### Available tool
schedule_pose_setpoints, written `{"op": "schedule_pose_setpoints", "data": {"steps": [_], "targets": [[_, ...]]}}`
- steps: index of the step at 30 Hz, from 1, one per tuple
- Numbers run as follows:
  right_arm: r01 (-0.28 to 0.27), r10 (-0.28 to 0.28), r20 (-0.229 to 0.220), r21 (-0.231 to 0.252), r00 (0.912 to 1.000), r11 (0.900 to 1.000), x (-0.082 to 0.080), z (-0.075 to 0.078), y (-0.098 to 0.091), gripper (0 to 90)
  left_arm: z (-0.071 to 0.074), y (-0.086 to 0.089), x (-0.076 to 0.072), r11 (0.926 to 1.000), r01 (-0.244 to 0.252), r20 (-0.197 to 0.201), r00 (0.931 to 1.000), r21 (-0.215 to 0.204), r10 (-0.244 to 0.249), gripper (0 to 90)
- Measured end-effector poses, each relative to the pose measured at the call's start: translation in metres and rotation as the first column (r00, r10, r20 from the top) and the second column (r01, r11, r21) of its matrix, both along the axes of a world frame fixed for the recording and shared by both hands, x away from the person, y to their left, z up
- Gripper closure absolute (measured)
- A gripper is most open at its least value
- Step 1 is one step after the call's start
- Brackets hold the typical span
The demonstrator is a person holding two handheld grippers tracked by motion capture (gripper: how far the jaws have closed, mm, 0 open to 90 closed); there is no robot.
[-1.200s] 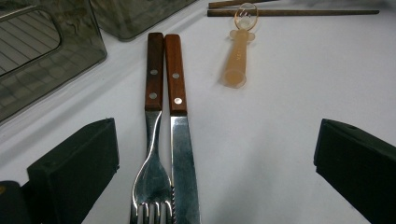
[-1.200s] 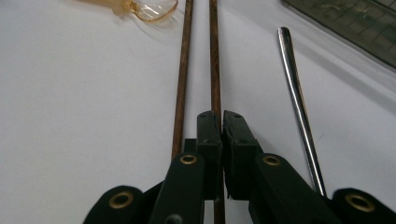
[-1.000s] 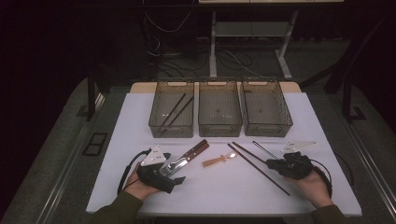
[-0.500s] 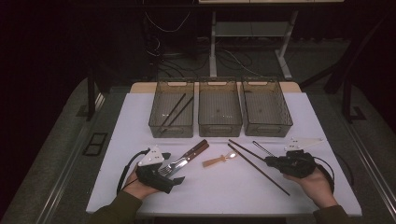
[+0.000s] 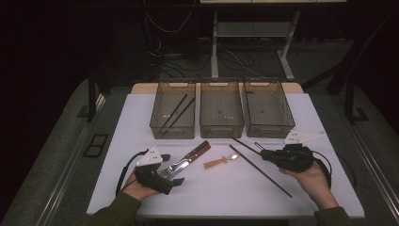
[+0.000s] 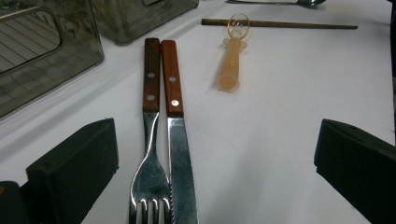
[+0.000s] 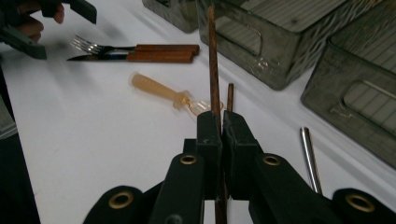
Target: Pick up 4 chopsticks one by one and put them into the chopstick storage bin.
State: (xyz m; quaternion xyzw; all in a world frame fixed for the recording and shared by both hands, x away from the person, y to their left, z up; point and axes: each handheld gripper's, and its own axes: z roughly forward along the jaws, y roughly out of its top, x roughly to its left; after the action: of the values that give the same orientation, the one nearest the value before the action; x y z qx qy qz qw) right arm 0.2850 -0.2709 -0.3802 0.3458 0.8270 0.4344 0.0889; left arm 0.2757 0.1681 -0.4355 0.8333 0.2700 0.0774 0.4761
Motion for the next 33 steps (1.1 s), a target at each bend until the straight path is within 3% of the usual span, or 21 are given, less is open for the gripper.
{"op": "schedule_pose_setpoints", "data": {"steps": [11, 33], "targets": [[-0.012, 0.012, 0.016, 0.021, 0.9998, 0.9997, 0.017, 0.011, 0.020, 86.0, -0.003, -0.004, 0.000, 0.9999, 0.002, 0.002, 1.0000, 0.015, -0.002, 0.0], [0.065, -0.066, 0.019, 0.014, 0.9977, 0.9978, 0.060, 0.030, 0.069, 86.0, -0.002, -0.003, 0.000, 0.9998, 0.012, 0.011, 0.9999, 0.018, -0.012, 0.0]]}}
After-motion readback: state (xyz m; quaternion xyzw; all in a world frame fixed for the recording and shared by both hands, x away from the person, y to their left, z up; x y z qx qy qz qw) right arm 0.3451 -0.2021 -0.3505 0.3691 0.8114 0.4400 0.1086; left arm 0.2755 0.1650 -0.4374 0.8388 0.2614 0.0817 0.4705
